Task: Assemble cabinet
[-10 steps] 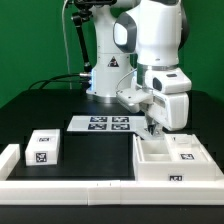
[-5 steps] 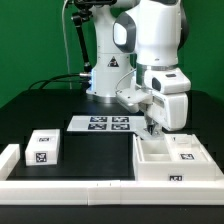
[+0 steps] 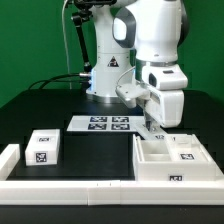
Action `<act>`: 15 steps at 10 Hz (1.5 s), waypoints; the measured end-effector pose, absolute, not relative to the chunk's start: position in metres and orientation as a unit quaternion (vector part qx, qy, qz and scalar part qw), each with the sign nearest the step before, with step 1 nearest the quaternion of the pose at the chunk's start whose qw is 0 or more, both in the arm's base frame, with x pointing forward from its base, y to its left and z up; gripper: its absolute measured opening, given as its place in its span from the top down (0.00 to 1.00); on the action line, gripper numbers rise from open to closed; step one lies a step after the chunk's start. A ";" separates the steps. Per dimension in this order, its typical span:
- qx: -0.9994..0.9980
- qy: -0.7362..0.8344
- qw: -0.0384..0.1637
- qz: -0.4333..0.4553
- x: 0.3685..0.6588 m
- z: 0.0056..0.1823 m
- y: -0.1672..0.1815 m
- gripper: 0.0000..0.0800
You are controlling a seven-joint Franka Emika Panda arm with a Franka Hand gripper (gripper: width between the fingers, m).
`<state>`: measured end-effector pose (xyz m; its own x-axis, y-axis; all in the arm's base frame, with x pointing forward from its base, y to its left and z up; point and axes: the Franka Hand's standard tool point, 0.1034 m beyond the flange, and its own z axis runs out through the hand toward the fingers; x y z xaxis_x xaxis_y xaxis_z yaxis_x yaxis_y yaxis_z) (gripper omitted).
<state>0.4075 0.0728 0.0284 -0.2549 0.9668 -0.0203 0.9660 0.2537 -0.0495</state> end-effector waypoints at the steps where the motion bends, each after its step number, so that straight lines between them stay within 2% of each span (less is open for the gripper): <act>1: -0.623 -0.782 0.003 0.026 0.408 0.034 0.065 0.91; 4: -0.655 -0.755 0.002 0.032 0.406 0.045 0.039 0.91; 7: -0.656 -0.755 -0.005 0.015 0.411 0.044 0.041 0.91; 11: -0.683 -0.730 -0.021 0.004 0.442 0.056 0.043 0.91; 15: -0.693 -0.720 -0.026 -0.008 0.447 0.058 0.048 0.91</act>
Offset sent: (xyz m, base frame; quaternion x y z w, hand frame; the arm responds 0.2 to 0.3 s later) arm -0.0111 -0.0196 0.0192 -0.0214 0.0053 0.0585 0.9980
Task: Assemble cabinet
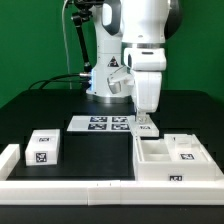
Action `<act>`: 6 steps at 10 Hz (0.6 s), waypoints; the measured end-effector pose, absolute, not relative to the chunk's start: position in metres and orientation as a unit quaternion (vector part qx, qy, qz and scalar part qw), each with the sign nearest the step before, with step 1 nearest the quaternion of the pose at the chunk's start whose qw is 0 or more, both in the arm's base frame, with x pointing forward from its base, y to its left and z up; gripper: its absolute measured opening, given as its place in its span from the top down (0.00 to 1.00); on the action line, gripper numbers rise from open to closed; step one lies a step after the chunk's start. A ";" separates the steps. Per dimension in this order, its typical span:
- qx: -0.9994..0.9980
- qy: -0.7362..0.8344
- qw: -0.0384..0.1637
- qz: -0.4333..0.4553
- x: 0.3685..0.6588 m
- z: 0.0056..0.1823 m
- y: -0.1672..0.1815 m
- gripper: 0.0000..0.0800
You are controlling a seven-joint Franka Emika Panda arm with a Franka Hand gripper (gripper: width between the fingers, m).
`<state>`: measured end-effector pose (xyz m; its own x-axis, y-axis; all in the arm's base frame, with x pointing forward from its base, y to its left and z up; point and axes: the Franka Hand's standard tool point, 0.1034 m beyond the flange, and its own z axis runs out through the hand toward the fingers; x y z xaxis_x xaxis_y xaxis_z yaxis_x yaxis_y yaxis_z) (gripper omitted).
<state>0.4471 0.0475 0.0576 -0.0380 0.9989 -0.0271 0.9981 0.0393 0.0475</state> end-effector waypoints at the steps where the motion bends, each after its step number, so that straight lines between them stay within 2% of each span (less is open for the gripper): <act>1: 0.693 0.720 0.026 0.008 0.446 0.057 0.047 0.91; 6: 0.700 0.714 0.024 0.003 0.455 0.056 0.046 0.91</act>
Offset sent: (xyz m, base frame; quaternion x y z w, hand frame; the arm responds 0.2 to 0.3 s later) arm 0.0132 0.0045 0.0030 -0.0022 0.0119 0.0164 0.9998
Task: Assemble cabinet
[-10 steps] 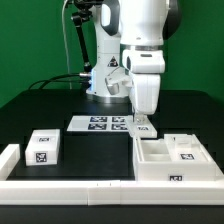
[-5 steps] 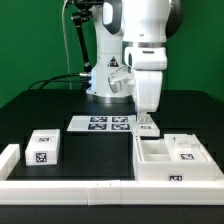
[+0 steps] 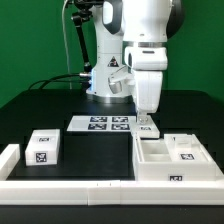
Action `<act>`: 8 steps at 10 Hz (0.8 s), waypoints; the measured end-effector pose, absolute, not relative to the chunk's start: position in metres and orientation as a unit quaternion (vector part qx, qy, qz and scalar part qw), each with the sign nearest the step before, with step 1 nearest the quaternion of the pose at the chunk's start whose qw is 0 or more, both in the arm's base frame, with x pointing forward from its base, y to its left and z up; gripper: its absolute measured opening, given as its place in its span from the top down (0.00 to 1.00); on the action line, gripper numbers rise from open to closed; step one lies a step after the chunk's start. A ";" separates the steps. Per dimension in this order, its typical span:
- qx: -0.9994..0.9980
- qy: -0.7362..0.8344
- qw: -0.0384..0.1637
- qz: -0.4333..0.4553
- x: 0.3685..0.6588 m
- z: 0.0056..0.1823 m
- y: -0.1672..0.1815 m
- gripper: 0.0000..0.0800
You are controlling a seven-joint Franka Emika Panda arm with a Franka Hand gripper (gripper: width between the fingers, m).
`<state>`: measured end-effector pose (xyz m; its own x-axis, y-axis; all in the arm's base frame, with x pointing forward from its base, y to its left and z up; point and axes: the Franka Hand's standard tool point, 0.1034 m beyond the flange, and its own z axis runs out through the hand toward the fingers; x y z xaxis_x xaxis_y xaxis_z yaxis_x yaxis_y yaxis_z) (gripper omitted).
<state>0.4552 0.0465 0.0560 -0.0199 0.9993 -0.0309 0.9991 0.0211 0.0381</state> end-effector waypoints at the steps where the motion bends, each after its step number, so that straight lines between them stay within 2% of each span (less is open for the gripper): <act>1: 0.700 0.714 0.023 0.002 0.455 0.055 0.046 0.91; 8: 0.702 0.712 0.023 0.004 0.457 0.056 0.061 0.91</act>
Offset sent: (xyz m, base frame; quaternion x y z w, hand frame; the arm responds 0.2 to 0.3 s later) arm 0.0000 0.0000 0.0000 0.0000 0.0000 0.0000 1.0000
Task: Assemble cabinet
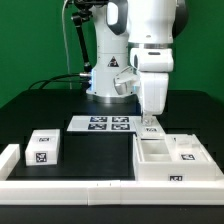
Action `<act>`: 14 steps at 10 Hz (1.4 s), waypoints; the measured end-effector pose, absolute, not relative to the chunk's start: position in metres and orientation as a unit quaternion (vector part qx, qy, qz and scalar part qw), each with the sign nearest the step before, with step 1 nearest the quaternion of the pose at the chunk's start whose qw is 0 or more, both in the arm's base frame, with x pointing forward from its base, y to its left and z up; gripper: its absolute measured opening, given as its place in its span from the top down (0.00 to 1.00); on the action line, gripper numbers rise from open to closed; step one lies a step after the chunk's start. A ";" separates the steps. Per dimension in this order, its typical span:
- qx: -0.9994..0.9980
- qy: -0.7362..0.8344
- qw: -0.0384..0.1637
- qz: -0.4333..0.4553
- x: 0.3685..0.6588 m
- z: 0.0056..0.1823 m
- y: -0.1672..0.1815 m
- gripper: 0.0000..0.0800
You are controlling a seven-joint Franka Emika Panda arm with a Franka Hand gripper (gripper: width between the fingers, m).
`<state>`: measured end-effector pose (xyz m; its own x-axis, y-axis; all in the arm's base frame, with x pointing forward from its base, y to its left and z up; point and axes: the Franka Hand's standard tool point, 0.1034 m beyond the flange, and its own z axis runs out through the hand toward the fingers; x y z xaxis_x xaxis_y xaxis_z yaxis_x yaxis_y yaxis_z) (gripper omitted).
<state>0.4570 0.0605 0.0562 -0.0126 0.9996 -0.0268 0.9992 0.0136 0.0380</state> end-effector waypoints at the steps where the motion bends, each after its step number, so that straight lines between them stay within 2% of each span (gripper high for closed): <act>1: 0.701 0.713 0.023 0.004 0.457 0.056 0.062 0.91; 14: 0.711 0.702 0.026 0.013 0.456 0.054 0.054 0.91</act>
Offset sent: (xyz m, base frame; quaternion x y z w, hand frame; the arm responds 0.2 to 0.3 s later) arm 0.0000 0.0000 0.0000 0.0000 0.0000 0.0000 1.0000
